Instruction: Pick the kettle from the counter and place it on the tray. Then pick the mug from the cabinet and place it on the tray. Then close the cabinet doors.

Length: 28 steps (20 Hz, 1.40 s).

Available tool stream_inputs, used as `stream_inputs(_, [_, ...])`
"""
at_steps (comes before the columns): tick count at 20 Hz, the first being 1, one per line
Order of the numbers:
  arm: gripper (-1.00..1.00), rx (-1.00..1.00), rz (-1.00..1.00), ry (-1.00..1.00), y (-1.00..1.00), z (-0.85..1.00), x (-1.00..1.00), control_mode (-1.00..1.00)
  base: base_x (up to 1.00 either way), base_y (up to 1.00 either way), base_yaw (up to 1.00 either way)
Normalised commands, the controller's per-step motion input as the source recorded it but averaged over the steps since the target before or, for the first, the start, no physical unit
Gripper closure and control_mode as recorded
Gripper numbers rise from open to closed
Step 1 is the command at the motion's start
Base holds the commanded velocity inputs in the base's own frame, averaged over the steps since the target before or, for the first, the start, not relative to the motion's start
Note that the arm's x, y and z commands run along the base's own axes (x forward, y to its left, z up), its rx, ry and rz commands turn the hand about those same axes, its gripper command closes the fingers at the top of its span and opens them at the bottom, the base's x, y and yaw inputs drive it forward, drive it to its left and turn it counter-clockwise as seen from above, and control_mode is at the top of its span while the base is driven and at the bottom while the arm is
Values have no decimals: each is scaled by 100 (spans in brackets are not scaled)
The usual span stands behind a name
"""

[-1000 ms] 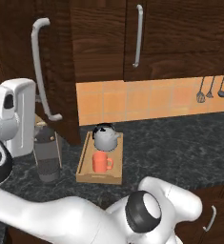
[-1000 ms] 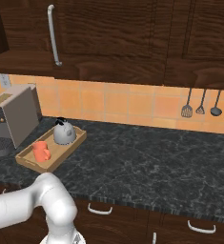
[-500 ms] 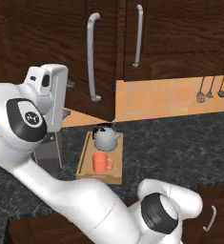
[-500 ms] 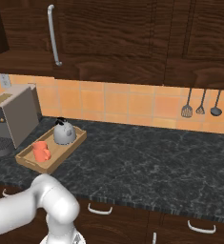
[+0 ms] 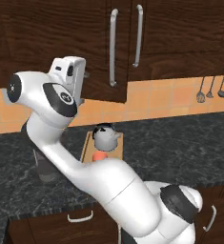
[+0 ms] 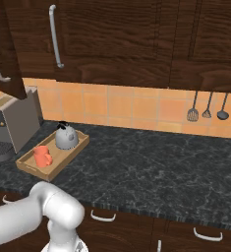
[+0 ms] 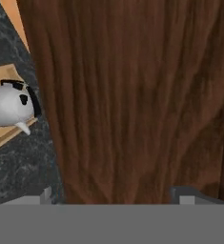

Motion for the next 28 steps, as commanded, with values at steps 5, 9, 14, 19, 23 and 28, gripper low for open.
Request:
stream_inputs(5, [-100, 18, 10, 4, -60, 0, 90, -100, 0, 0, 0])
stream_inputs(9, [-100, 15, 14, 7, -57, -4, 89, -100, 0, 0, 0])
stream_inputs(14, [-100, 2, 21, 3, -52, -19, 83, -100, 0, 0, 0])
stream_inputs(19, [-100, 0, 21, 0, -32, -20, 75, -100, 0, 0, 0])
stream_inputs(23, [-100, 0, 16, 0, -21, -21, 47, -100, 0, 0, 0])
stream_inputs(28, [-100, 0, 9, 8, -16, -4, 43, -100, 0, 0, 0])
